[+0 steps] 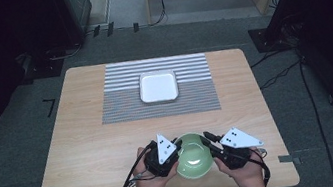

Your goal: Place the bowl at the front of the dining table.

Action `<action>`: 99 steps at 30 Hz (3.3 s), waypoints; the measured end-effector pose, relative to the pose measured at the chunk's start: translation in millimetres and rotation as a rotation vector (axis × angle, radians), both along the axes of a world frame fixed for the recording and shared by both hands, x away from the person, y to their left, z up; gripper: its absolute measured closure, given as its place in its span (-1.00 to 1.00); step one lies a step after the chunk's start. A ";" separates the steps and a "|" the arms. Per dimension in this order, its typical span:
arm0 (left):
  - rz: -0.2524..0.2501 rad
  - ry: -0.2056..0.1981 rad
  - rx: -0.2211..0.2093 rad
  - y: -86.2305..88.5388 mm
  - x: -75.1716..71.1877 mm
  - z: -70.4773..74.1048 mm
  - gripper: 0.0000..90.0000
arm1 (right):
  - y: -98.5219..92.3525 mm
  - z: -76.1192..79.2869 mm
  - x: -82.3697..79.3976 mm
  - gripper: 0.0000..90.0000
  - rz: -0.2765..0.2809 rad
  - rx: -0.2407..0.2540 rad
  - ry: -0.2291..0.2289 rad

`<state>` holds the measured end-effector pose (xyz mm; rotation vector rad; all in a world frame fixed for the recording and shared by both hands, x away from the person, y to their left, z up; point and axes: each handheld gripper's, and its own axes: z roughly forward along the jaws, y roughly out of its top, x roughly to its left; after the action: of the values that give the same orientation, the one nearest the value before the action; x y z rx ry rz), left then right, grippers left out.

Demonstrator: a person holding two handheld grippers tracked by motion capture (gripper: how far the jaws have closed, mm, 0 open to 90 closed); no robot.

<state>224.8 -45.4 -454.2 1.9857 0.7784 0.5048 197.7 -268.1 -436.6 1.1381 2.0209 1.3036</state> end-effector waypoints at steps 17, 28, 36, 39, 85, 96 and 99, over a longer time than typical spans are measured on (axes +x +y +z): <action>0.013 0.009 -0.062 4.3 -2.0 2.3 0.76 | 15.5 2.0 -12.9 0.84 -0.047 -0.099 -0.154; 0.086 -0.118 -0.109 10.1 -12.4 15.2 0.87 | 21.9 3.3 -15.3 0.67 -0.086 -0.046 -0.144; 0.115 -0.186 -0.150 13.6 -19.3 17.0 0.82 | 30.1 1.3 -14.6 0.88 -0.145 -0.043 -0.158; 0.058 -0.148 -0.212 21.3 -15.3 18.2 0.53 | 29.0 3.9 -14.2 0.88 -0.152 -0.022 -0.178; 0.255 -0.027 -0.222 182.9 3.2 -1.5 -0.82 | 19.0 4.8 -6.0 0.87 -0.166 0.019 -0.186; 0.443 0.056 -0.146 235.3 25.6 -34.3 -0.82 | 18.3 5.4 -6.2 0.87 -0.155 0.019 -0.188; 0.481 0.106 -0.107 241.3 32.5 -43.7 -0.82 | 18.3 5.2 -5.8 0.87 -0.154 0.019 -0.189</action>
<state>257.3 196.0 -497.9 1.7337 1.3345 0.6219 191.8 -249.8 -431.3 1.1110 1.7541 1.3022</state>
